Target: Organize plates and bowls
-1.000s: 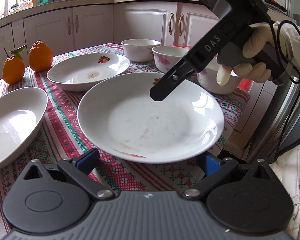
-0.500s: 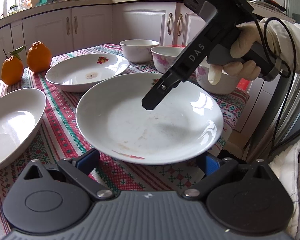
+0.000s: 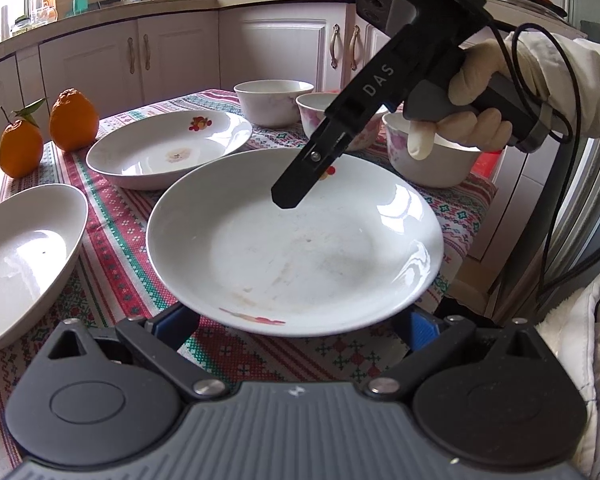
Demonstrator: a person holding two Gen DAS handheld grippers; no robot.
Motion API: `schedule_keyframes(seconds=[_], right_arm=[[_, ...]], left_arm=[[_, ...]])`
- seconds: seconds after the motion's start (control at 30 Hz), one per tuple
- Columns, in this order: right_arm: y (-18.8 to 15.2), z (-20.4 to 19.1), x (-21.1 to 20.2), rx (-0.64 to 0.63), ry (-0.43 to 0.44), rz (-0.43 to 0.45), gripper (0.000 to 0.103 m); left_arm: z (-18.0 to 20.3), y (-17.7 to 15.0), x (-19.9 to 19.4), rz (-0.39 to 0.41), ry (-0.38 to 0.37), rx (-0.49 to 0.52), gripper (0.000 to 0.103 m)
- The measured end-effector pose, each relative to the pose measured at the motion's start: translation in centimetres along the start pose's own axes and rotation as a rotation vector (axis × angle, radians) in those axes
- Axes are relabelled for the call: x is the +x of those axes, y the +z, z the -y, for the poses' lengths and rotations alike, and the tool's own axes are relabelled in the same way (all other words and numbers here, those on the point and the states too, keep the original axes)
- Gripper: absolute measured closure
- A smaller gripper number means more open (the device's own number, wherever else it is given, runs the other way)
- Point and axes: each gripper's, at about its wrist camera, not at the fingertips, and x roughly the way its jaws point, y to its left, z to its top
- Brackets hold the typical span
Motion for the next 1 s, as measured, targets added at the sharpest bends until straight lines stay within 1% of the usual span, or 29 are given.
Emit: schedule_keyframes(seconds=[0.43,0.67,1.0], right_arm=[[0.1,-0.4,0.1,-0.011,-0.008,0.004,0.016],[0.1,-0.7,0.2,-0.019,-0.013,0.007,0.016],[0.6,-1.6,-0.5,-0.046,-0.017,0.024,0.016]], left_arm=[[-0.3,0.0,-0.2,-0.009,-0.006,-0.005,0.002],[-0.4,-0.2,-0.6,-0.008,-0.002,-0.004,0.007],[-0.6,0.2,-1.6,0.002,0.006,-0.001,0.007]])
